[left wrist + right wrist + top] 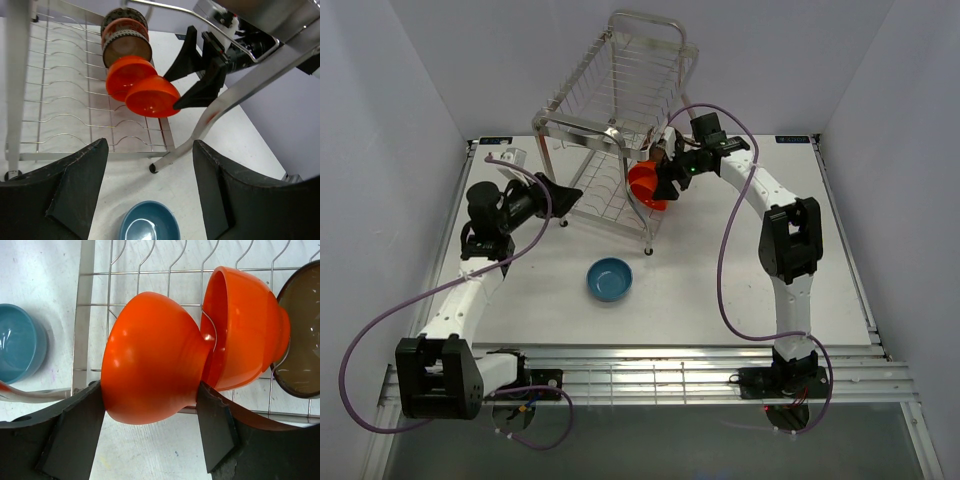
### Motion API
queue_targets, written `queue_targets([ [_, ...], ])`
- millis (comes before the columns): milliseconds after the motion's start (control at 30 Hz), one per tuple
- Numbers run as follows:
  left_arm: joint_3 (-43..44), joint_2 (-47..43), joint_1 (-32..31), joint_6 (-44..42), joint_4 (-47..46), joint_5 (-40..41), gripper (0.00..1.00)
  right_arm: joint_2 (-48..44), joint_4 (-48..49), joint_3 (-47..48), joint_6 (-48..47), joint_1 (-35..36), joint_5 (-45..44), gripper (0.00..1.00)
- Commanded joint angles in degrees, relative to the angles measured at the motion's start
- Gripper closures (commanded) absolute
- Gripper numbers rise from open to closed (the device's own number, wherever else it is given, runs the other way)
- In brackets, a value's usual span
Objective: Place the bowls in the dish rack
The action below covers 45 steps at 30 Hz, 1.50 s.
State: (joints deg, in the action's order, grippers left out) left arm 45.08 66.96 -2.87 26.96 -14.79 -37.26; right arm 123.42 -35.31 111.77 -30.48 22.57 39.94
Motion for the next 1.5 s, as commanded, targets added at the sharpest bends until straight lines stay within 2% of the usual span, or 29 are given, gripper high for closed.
queue_targets([
  [0, 2.4, -1.0, 2.5, 1.0, 0.6, -1.9, 0.21, 0.8, 1.6, 1.8, -3.4, 0.5, -0.6, 0.91],
  [467, 1.3, -2.3, 7.1, 1.3, 0.8, -2.6, 0.21, 2.2, -2.1, 2.9, -12.8, 1.6, -2.3, 0.84],
  [867, -0.4, -3.5, 8.6, 1.3, 1.0, -2.8, 0.21, 4.6, -4.6, 5.1, -13.7, 2.7, -1.4, 0.77],
  [1067, -1.0, -4.6, 9.0, -2.0, 1.6, -4.2, 0.21, 5.5, -5.0, 5.4, -14.2, 3.1, -1.4, 0.7],
  [1200, -1.9, -5.7, 9.4, -5.6, 2.4, -6.2, 0.2, 6.1, -5.0, 5.8, -14.0, 3.3, -1.7, 0.62],
  [1300, -1.8, -5.9, 9.6, -8.9, 4.4, -9.6, 0.2, 6.0, -5.1, 6.0, -14.0, 3.3, -2.0, 0.48],
  [1333, -1.6, -6.0, 9.6, -10.2, 6.0, -10.2, 0.19, 5.9, -5.1, 5.9, -14.0, 3.3, -1.9, 0.39],
  [1400, -1.1, -5.9, 9.6, -15.5, 7.8, -13.5, 0.19, 5.4, -5.0, 5.7, -13.8, 3.3, -2.0, 0.28],
  [1467, -0.4, -5.8, 9.6, -22.9, 12.2, -15.6, 0.19, 5.1, -5.0, 5.5, -13.8, 3.3, -1.9, 0.25],
])
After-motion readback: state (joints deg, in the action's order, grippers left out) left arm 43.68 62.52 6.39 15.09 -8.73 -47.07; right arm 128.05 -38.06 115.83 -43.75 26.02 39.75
